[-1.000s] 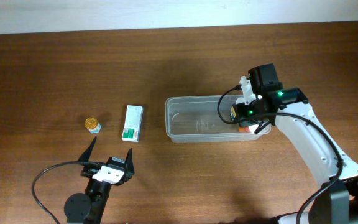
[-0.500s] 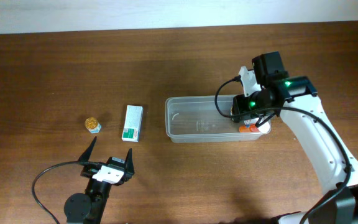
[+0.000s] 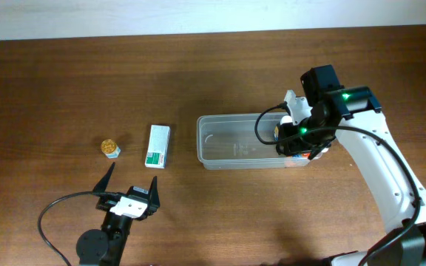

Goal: Pack container

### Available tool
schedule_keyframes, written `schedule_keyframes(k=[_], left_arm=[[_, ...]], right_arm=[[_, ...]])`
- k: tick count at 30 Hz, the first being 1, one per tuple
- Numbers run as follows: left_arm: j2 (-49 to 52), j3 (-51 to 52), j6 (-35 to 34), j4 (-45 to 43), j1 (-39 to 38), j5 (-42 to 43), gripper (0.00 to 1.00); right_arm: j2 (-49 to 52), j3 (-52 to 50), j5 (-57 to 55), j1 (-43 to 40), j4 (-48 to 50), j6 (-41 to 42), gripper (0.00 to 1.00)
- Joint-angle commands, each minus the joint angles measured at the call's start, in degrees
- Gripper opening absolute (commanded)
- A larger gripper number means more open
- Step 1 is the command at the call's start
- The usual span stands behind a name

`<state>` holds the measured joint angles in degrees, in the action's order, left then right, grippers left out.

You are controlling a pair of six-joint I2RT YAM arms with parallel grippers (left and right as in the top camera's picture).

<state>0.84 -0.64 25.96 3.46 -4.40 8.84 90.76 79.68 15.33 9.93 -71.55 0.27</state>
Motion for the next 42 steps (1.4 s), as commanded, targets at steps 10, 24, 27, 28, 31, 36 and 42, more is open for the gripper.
schedule_keyframes(k=[10,24,27,28,31,36,42], left_arm=[[-0.5,0.1,0.3,0.3,0.3,0.8,0.99],[-0.5,0.1,0.3,0.3,0.3,0.8,0.99],[-0.5,0.1,0.3,0.3,0.3,0.8,0.99],[-0.5,0.1,0.3,0.3,0.3,0.8,0.99],[-0.5,0.1,0.3,0.3,0.3,0.8,0.99],[-0.5,0.1,0.3,0.3,0.3,0.8,0.99],[-0.5,0.1,0.3,0.3,0.3,0.8,0.99]], right_arm=[[2.7,0.1,-1.0,0.6,0.2,1.7,0.40],[10.6,-0.1,-3.1,0.6,4.1,1.7,0.28],[11.2,-0.1,-4.5,0.6,3.7,1.7,0.26],[11.2,-0.1,-4.9,0.6,3.5,1.7,0.26],[11.2,-0.1,-6.5,0.6,2.9,1.7,0.25],[11.2,-0.1,-8.5,0.6,2.1,1.7,0.21],[11.2,-0.1,-8.1,0.6,1.9,2.1,0.15]])
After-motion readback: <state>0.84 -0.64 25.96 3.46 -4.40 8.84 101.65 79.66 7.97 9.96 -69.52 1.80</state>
